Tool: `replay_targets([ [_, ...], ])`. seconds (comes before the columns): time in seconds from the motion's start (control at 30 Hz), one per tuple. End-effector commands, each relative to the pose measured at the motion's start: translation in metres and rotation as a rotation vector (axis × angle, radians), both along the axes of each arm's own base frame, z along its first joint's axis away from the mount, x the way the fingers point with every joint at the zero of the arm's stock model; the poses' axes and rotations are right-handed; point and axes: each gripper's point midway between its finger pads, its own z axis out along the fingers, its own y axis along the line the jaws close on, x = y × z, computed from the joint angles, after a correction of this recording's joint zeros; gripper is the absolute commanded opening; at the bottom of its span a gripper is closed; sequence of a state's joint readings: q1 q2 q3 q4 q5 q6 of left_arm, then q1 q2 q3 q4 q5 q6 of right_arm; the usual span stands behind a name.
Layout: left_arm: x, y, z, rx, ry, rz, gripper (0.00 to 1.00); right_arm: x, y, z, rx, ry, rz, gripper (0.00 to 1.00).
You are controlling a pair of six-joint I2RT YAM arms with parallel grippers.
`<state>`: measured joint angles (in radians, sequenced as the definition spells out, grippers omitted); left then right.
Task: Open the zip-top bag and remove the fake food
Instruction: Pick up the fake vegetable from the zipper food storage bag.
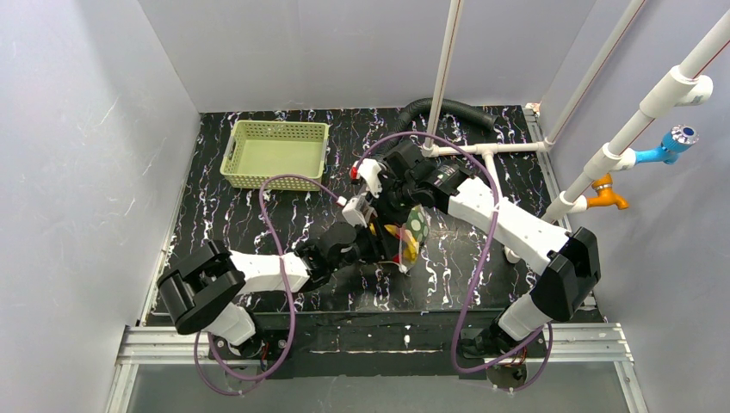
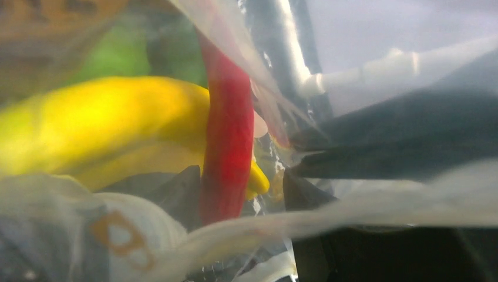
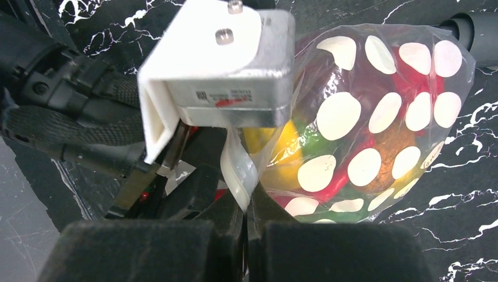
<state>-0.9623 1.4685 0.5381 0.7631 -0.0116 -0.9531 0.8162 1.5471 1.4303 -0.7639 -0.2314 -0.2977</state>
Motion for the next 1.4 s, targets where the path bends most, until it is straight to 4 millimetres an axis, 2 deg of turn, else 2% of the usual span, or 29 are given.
replay_targets([
  [0.0,0.007,-0.004,-0.004,0.056,-0.011,0.041,0.51,0.003,0.011,0.025,0.071,-0.011,0.008,0.01],
  [0.07,0.006,-0.008,-0.006,0.072,-0.016,0.037,0.51,0.003,0.012,0.025,0.072,-0.009,0.008,0.01],
  [0.2,0.006,-0.012,-0.011,0.115,-0.011,0.033,0.41,0.003,0.012,0.025,0.071,-0.009,0.008,0.01],
  [0.33,0.007,-0.006,-0.018,0.158,-0.006,0.053,0.22,0.003,0.010,0.024,0.071,-0.015,0.006,0.01],
  [0.43,0.007,-0.002,-0.016,0.170,-0.029,0.055,0.00,0.004,0.008,0.023,0.067,-0.018,0.004,0.01],
  [0.73,-0.004,0.010,0.023,0.119,-0.062,0.039,0.00,0.003,0.000,0.011,0.042,-0.038,0.020,0.01],
  [1.03,-0.005,0.040,0.022,0.066,0.089,0.159,0.00,-0.002,-0.002,-0.006,0.016,-0.023,0.041,0.01],
  [1.37,-0.012,0.057,0.027,0.091,0.203,0.217,0.00,-0.001,-0.004,-0.008,0.010,-0.033,0.044,0.01],
])
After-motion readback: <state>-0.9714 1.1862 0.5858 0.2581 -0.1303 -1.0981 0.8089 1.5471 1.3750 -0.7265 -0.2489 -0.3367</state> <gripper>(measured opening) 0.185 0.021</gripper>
